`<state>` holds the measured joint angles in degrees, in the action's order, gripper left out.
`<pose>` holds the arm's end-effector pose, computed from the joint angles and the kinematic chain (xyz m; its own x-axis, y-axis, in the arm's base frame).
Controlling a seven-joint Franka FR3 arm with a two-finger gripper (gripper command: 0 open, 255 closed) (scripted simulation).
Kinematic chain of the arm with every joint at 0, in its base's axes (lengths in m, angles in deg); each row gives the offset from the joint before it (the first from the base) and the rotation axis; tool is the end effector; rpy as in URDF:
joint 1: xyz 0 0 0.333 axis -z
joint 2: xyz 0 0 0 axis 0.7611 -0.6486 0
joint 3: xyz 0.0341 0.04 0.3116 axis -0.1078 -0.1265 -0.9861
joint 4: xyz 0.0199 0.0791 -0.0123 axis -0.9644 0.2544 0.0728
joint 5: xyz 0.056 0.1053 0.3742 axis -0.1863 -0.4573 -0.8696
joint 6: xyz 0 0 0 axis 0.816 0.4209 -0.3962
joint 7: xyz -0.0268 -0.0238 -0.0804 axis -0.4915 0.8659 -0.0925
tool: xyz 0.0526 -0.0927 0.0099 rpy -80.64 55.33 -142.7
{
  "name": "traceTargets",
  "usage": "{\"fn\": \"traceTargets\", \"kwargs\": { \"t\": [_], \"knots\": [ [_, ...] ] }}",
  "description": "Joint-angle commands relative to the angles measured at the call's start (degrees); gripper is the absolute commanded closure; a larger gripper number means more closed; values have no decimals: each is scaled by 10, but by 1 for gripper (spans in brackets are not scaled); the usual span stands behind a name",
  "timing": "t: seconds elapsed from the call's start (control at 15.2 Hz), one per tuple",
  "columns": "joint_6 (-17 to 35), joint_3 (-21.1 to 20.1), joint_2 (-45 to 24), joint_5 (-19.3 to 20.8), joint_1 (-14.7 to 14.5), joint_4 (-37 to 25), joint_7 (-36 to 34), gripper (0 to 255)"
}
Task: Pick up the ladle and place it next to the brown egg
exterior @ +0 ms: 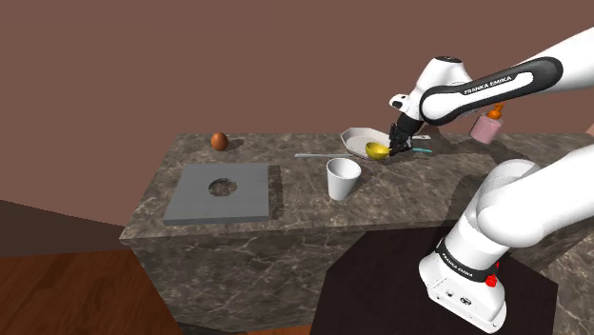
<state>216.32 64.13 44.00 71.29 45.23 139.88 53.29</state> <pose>0.3139 -0.1825 0.3559 0.5957 0.7991 0.0811 0.7840 -0.6004 0.1576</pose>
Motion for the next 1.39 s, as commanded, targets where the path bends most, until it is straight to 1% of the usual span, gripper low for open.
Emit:
{"fn": "traceTargets", "kwargs": {
  "t": [0.0,0.26,0.33,0.66,0.92,1.12,1.32],
  "knots": [
    [-23,-9,15,-3,2,-7,-1,255],
    [-64,-24,40,-11,3,-24,-1,255],
    [-68,-25,42,-12,3,-26,-1,255],
    [-31,-41,-53,-61,-71,-82,-43,255],
    [-12,-47,-131,-106,-124,-138,-62,255],
    [-5,-49,-191,-145,-159,-186,-67,255],
    [-4,-52,-252,-188,-188,-239,-66,255]
  ]
}}
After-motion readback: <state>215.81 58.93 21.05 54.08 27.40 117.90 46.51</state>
